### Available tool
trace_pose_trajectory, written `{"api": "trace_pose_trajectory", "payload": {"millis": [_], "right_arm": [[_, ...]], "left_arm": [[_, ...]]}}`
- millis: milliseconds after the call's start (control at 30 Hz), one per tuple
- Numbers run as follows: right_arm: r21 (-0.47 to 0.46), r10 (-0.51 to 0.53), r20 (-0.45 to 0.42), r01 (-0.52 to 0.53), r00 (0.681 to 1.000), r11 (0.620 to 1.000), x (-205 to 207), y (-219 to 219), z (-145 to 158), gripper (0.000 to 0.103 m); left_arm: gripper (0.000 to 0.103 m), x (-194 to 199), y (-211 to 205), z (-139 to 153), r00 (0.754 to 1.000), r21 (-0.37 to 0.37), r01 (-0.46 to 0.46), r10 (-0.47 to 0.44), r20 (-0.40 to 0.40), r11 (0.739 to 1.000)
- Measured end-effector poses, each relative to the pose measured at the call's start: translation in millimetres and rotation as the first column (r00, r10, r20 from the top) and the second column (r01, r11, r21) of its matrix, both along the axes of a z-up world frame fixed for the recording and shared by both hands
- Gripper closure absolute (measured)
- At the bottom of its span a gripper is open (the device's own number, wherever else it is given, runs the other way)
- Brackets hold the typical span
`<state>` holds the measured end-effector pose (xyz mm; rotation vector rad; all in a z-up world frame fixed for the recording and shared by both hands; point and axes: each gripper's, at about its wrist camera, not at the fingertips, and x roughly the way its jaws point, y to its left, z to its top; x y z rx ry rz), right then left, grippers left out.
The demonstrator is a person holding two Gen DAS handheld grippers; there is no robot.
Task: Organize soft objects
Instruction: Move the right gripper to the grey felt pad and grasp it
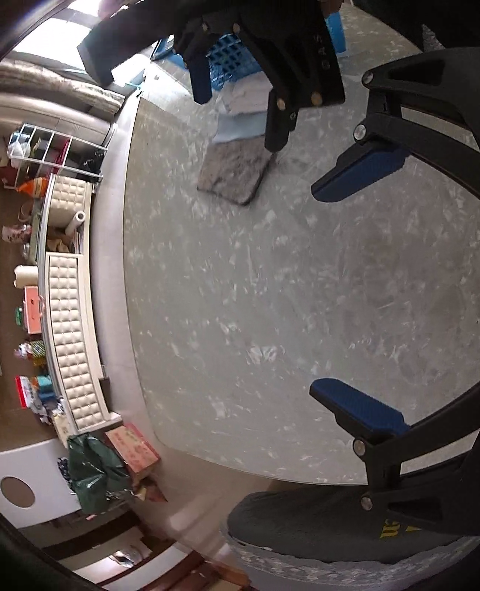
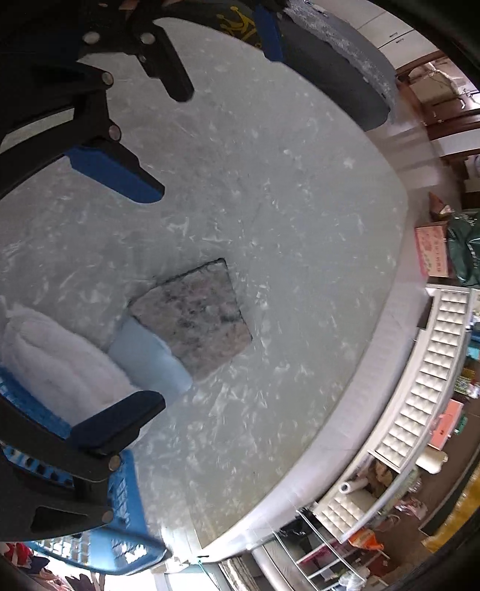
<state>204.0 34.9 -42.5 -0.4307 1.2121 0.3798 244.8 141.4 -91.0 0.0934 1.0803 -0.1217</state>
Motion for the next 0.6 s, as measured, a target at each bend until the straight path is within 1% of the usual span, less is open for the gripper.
{"api": "trace_pose_trajectory", "payload": {"millis": [200,267,333,367,433,500,567,600], "right_arm": [[-0.029,0.013,-0.038,-0.014,0.999,0.999,26,12,-27,0.001],[-0.036,0.012,-0.050,-0.014,0.999,0.999,33,14,-35,0.007],[-0.041,0.012,-0.066,-0.014,0.998,0.999,39,14,-42,0.009],[-0.042,0.008,-0.077,-0.011,0.997,0.999,42,12,-47,0.013],[-0.046,0.001,-0.096,-0.005,0.995,0.999,48,10,-54,0.020],[-0.046,-0.003,-0.108,-0.002,0.994,0.999,53,8,-61,0.021],[-0.045,-0.010,-0.122,0.005,0.993,0.999,57,6,-68,0.028],[-0.034,-0.014,-0.131,0.009,0.991,0.999,59,3,-67,0.027]], "left_arm": [[0.007,13,13,-12,0.999,-0.016,-0.034,0.034,-0.021,0.999],[0.007,21,19,-21,0.998,-0.030,-0.051,0.050,-0.042,0.998],[0.007,27,24,-28,0.995,-0.038,-0.080,0.077,-0.065,0.996],[0.007,30,28,-31,0.993,-0.045,-0.096,0.093,-0.069,0.994],[0.007,33,31,-34,0.991,-0.056,-0.116,0.112,-0.073,0.992],[0.007,36,33,-34,0.990,-0.067,-0.127,0.123,-0.067,0.990],[0.007,39,32,-34,0.990,-0.065,-0.131,0.127,-0.062,0.989],[0.007,40,32,-33,0.990,-0.067,-0.132,0.128,-0.058,0.989]]}}
